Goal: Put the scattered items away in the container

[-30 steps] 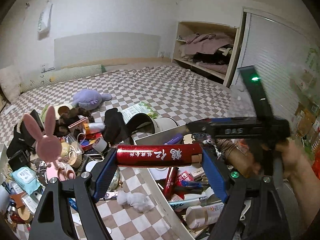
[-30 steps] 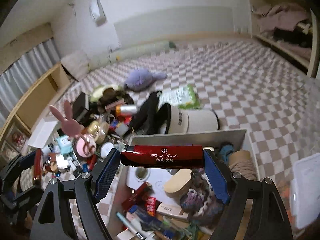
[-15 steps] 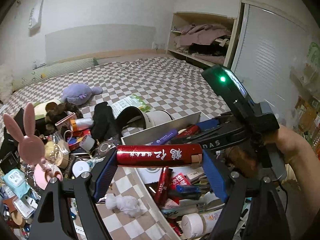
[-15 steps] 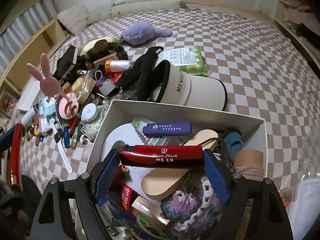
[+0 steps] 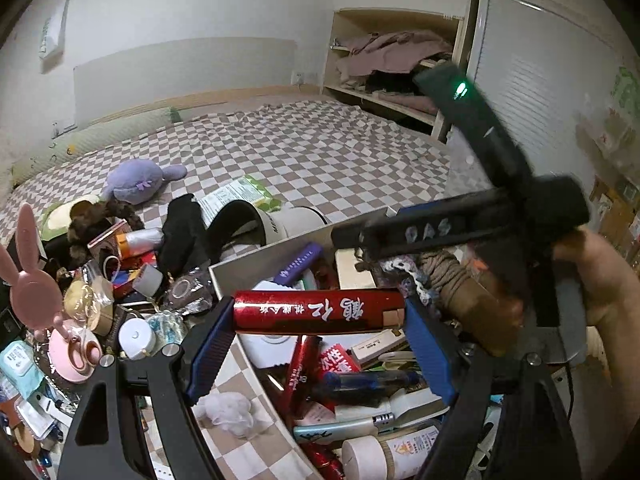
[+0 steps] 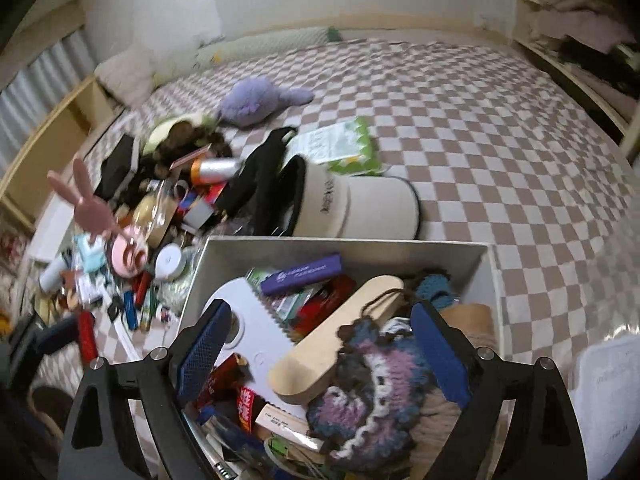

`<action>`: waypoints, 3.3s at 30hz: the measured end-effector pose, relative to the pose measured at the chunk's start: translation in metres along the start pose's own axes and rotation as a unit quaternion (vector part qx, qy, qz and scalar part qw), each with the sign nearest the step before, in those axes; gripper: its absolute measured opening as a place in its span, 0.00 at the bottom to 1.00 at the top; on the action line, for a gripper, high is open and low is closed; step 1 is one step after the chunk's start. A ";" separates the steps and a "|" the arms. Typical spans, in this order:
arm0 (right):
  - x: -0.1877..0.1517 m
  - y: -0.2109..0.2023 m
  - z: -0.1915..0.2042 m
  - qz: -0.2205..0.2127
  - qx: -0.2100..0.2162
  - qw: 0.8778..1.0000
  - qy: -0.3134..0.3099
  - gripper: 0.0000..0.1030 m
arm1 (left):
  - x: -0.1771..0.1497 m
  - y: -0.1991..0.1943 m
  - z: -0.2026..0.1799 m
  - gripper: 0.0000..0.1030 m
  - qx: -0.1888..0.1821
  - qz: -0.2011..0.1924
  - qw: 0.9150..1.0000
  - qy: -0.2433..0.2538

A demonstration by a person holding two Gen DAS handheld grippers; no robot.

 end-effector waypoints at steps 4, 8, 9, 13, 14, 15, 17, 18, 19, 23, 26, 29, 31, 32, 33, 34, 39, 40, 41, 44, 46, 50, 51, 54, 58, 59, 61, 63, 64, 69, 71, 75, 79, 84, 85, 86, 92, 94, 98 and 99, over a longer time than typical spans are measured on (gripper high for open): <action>0.001 -0.009 -0.006 -0.017 0.003 1.000 0.015 0.89 | -0.003 0.017 -0.011 0.80 -0.009 0.015 1.000 0.003; -0.001 -0.015 -0.009 -0.020 0.017 0.999 0.033 0.89 | -0.008 0.037 -0.019 0.80 -0.015 0.037 0.999 0.011; -0.002 -0.016 -0.009 -0.020 0.020 0.999 0.035 0.89 | -0.010 0.042 -0.021 0.80 -0.022 0.044 0.999 0.008; -0.003 -0.022 -0.012 -0.022 0.021 0.999 0.039 0.89 | -0.017 0.060 -0.027 0.80 -0.049 0.066 0.997 -0.007; -0.003 -0.023 -0.013 -0.022 0.021 0.999 0.039 0.89 | -0.017 0.064 -0.028 0.80 -0.054 0.069 0.996 -0.011; -0.004 -0.024 -0.013 -0.022 0.022 0.999 0.039 0.89 | -0.018 0.067 -0.028 0.80 -0.056 0.073 0.996 -0.013; -0.004 -0.026 -0.016 -0.025 0.021 0.999 0.041 0.89 | -0.019 0.072 -0.028 0.80 -0.057 0.078 0.995 -0.014; -0.004 -0.027 -0.018 -0.026 0.020 0.999 0.043 0.89 | -0.020 0.073 -0.029 0.80 -0.056 0.079 0.995 -0.012; -0.004 -0.027 -0.020 -0.024 0.013 0.999 0.044 0.89 | -0.021 0.075 -0.029 0.81 -0.056 0.082 0.995 -0.010; -0.005 -0.026 -0.031 -0.024 -0.011 0.998 0.049 0.89 | -0.022 0.078 -0.031 0.98 -0.053 0.083 0.995 -0.002; -0.005 -0.025 -0.037 -0.022 -0.011 0.998 0.060 0.89 | -0.022 0.076 -0.034 0.98 -0.055 0.083 0.995 0.003; -0.006 -0.026 -0.039 -0.022 -0.009 0.998 0.066 0.89 | -0.021 0.074 -0.036 0.98 -0.055 0.082 0.995 0.008; -0.007 -0.027 -0.040 -0.023 -0.009 0.997 0.070 0.89 | -0.020 0.071 -0.039 0.98 -0.056 0.079 0.995 0.014; -0.007 -0.027 -0.040 -0.023 -0.009 0.997 0.072 0.89 | -0.020 0.069 -0.040 0.98 -0.057 0.076 0.995 0.017; -0.007 -0.028 -0.041 -0.024 -0.009 0.997 0.074 0.89 | -0.019 0.067 -0.042 0.98 -0.055 0.074 0.996 0.021; -0.008 -0.029 -0.041 -0.025 -0.009 0.997 0.076 0.89 | -0.018 0.065 -0.043 0.98 -0.054 0.071 0.996 0.025; -0.007 -0.037 -0.043 -0.041 -0.013 0.996 0.082 0.90 | -0.013 0.053 -0.050 0.98 -0.053 0.056 0.996 0.043; -0.006 -0.040 -0.044 -0.051 -0.018 0.995 0.083 0.99 | -0.012 0.051 -0.051 0.98 -0.051 0.055 0.996 0.046; -0.005 -0.044 -0.045 -0.065 -0.027 0.994 0.080 1.00 | -0.011 0.049 -0.051 0.98 -0.050 0.055 0.996 0.049; -0.003 -0.056 -0.048 -0.100 -0.057 0.991 0.070 1.00 | -0.008 0.041 -0.051 0.98 -0.051 0.050 0.996 0.049; -0.003 -0.065 -0.048 -0.118 -0.068 0.989 0.062 1.00 | -0.007 0.034 -0.050 0.98 -0.055 0.043 0.996 0.046; -0.006 -0.085 -0.045 -0.159 -0.079 0.982 0.058 1.00 | -0.006 0.020 -0.043 0.98 -0.044 0.034 0.998 0.039; -0.007 -0.090 -0.043 -0.170 -0.077 0.981 0.059 1.00 | -0.006 0.016 -0.041 0.98 -0.042 0.031 0.998 0.037; -0.012 -0.106 -0.037 -0.200 -0.073 0.975 0.062 1.00 | -0.006 0.002 -0.033 0.98 -0.034 0.023 0.999 0.032; -0.020 -0.119 -0.030 -0.224 -0.070 0.969 0.070 1.00 | -0.005 -0.017 -0.022 0.98 -0.008 0.009 0.999 0.036; -0.023 -0.122 -0.029 -0.230 -0.071 0.968 0.073 1.00 | -0.005 -0.023 -0.019 0.98 -0.004 0.005 0.999 0.037; -0.029 -0.128 -0.026 -0.243 -0.072 0.964 0.079 1.00 | -0.005 -0.032 -0.014 0.98 0.001 -0.002 0.999 0.035; -0.035 -0.132 -0.023 -0.253 -0.069 0.961 0.086 1.00 | -0.005 -0.042 -0.009 0.98 0.004 -0.010 0.999 0.032; -0.038 -0.134 -0.021 -0.257 -0.064 0.960 0.092 1.00 | -0.006 -0.048 -0.006 0.98 0.006 -0.014 0.999 0.030; -0.057 -0.146 -0.008 -0.276 -0.048 0.954 0.108 1.00 | -0.013 -0.072 0.005 0.98 0.011 -0.030 0.999 0.019; -0.064 -0.151 -0.001 -0.283 -0.047 0.952 0.107 1.00 | -0.016 -0.082 0.009 0.98 0.017 -0.036 0.999 0.018; -0.081 -0.159 0.016 -0.292 -0.045 0.951 0.094 1.00 | -0.024 -0.102 0.015 0.98 0.029 -0.049 0.998 0.021; -0.100 -0.164 0.035 -0.290 -0.041 0.953 0.074 1.00 | -0.033 -0.121 0.020 0.98 0.045 -0.062 0.997 0.021; -0.122 -0.172 0.062 -0.286 -0.031 0.957 0.047 1.00 | -0.044 -0.146 0.023 0.98 0.062 -0.083 0.994 0.015; -0.126 -0.173 0.067 -0.283 -0.029 0.958 0.042 1.00 | -0.047 -0.151 0.024 0.98 0.062 -0.086 0.994 0.013; -0.129 -0.175 0.072 -0.283 -0.029 0.958 0.037 1.00 | -0.050 -0.156 0.024 0.98 0.061 -0.088 0.994 0.012; -0.150 -0.181 0.090 -0.288 -0.020 0.957 0.033 1.00 | -0.071 -0.177 0.031 0.98 0.074 -0.093 0.993 0.009; -0.157 -0.181 0.094 -0.286 -0.013 0.957 0.036 1.00 | -0.079 -0.182 0.034 0.98 0.072 -0.091 0.993 0.004; -0.168 -0.180 0.103 -0.288 -0.013 0.957 0.034 1.00 | -0.094 -0.189 0.038 0.98 0.075 -0.087 0.993 0.000; -0.171 -0.181 0.105 -0.290 -0.014 0.956 0.032 1.00 | -0.098 -0.190 0.039 0.98 0.075 -0.084 0.994 -0.001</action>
Point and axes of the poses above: each gripper's, at about its wrist camera, not at the fingertips, and y roughly the way its jaws point, z to its left, x to its top, the point moved 9 cm from there along y, roughly the way its jaws point, and after that the axes turned 11 degrees about y, right-handed, at the moved point
